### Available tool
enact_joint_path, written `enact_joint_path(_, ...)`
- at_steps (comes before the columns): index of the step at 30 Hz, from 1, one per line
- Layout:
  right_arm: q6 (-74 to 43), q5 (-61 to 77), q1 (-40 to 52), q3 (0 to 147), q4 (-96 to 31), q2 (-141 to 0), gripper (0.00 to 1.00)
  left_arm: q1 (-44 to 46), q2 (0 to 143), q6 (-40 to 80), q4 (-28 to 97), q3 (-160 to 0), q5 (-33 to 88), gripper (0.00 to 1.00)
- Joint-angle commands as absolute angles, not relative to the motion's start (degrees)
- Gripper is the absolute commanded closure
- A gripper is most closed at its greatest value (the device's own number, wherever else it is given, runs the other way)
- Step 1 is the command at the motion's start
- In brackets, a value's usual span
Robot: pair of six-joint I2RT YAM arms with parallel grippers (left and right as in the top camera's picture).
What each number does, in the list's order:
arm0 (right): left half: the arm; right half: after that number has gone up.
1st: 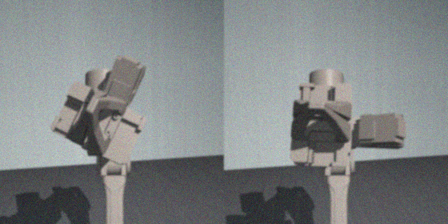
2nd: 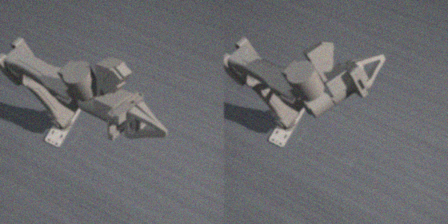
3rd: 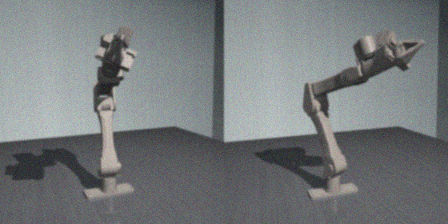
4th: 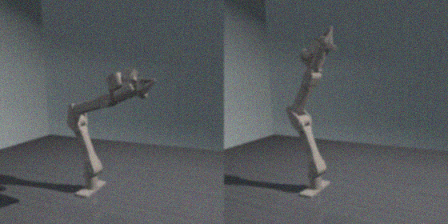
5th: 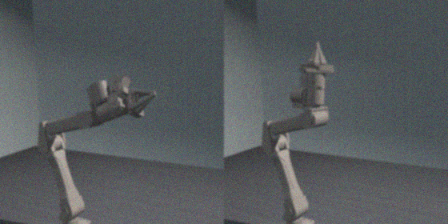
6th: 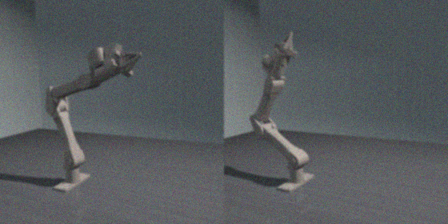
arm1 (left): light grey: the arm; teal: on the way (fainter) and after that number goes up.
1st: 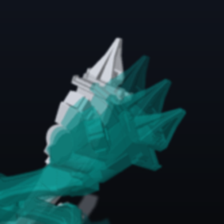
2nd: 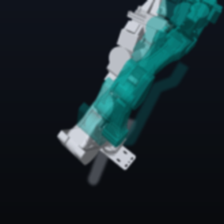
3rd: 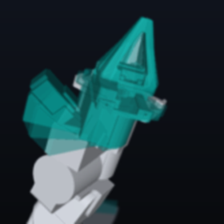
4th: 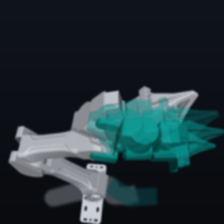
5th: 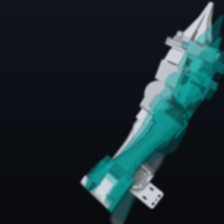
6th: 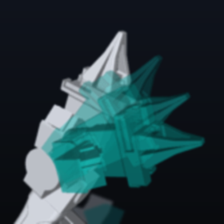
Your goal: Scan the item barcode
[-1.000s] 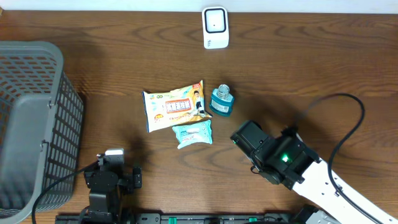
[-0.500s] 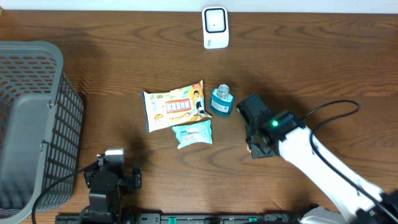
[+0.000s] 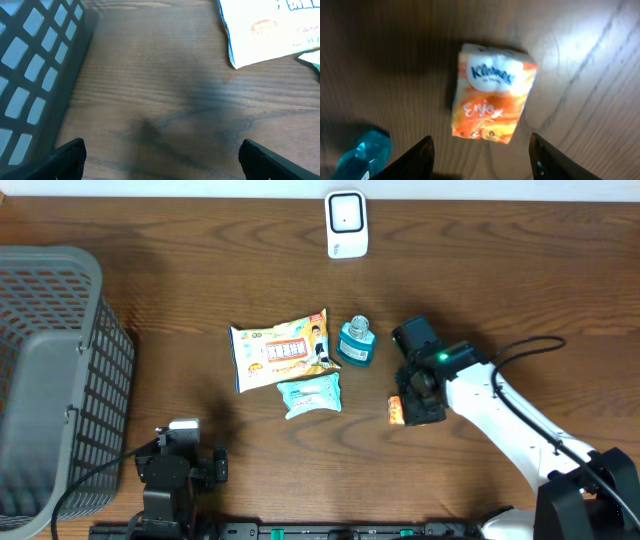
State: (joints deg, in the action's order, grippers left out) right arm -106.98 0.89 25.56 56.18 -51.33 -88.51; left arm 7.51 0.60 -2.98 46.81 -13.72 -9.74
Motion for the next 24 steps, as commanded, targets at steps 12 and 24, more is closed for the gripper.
enact_joint_path(12, -31.44, 2.04, 17.56, 56.58, -47.62, -76.38, 0.04, 7.31, 0.34, -3.33, 47.57, -13.54, -9.69, 0.02)
enact_joint_path(24, -9.82, -1.15, 17.54, 55.05, -48.34, -77.56, 0.13, 7.31, 0.34, -3.33, 47.57, -13.54, -9.69, 0.02)
